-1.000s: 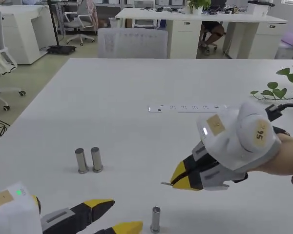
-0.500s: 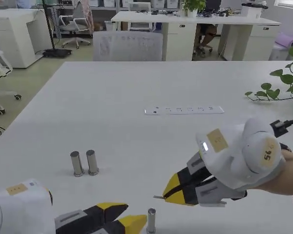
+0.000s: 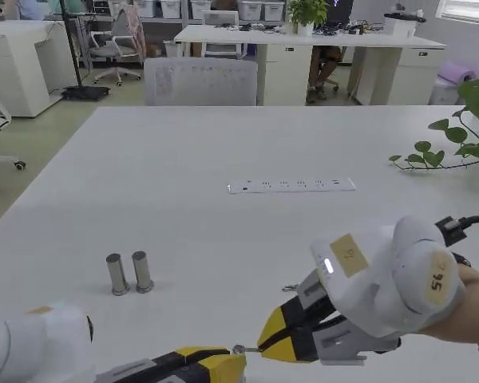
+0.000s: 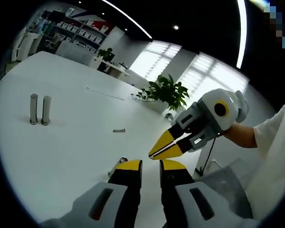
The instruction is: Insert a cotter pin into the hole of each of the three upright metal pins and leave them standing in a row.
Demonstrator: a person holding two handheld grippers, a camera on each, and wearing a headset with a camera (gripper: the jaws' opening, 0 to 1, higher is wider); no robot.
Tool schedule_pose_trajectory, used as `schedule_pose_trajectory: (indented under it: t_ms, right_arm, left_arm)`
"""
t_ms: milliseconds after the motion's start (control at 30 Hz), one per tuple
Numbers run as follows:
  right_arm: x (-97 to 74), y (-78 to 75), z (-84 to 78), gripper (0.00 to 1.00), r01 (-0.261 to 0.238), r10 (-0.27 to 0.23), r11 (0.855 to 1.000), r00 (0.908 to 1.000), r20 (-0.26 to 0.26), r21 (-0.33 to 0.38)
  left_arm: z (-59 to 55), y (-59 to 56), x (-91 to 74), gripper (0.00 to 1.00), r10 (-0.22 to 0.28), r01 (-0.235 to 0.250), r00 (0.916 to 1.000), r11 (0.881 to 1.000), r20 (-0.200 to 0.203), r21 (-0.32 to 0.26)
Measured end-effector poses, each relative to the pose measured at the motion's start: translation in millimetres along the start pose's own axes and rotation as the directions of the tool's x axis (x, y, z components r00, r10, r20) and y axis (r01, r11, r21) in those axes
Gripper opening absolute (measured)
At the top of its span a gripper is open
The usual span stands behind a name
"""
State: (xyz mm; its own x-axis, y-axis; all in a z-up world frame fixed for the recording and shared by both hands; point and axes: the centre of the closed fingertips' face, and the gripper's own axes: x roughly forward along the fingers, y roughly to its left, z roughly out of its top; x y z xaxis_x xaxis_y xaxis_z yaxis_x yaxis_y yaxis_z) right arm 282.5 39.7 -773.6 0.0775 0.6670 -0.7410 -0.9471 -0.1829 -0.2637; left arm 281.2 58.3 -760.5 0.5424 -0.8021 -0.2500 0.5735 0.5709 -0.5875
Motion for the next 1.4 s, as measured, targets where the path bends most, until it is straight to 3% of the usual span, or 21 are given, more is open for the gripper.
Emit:
schedule_pose_trajectory:
  t_ms: [400,867,1000,1167,1267,1400]
  right_arm:
    - [0.7,9.9,5.3,0.02,-0.008,0.008,1.0,0.9999,0.008,-0.003]
    - [4.2,13.6,6.2,0.02,-0.006,0.006,1.0,1.0,-0.006,-0.012]
    - [4.5,14.4,6.1,0.02,-0.001,0.001,1.0,0.9999,-0.014,-0.019]
    - [6.5,17.0,5.7,0.03,-0.002,0.002,1.0,0.9997,-0.025,-0.023]
    - [6.2,16.3,6.6,0.03,0.003,-0.003,1.0,0.9996,-0.027,-0.023]
    - [5.2,16.0,8.5,0.03,0.006,-0.006,1.0,0.9997,-0.023,-0.02]
  left_arm:
    - [-6.6,-3.7,4.1,0.06,-0.015,0.013,0.9993,0.999,-0.035,-0.05]
    - [-11.4,-5.1,5.0,0.01,-0.012,0.008,0.9983,0.998,-0.057,-0.066]
    - [-13.4,-3.7,5.0,0.01,-0.008,0.001,0.9973,0.995,-0.073,-0.102]
    - [-16.2,-3.9,3.9,0.0,-0.001,-0.007,0.9958,0.996,-0.092,-0.087]
    - [-15.8,-5.3,2.3,0.0,0.002,-0.005,0.9959,0.999,-0.09,-0.035]
    - [-13.9,-5.6,1.5,0.0,0.008,-0.009,0.9958,1.0,-0.091,-0.008]
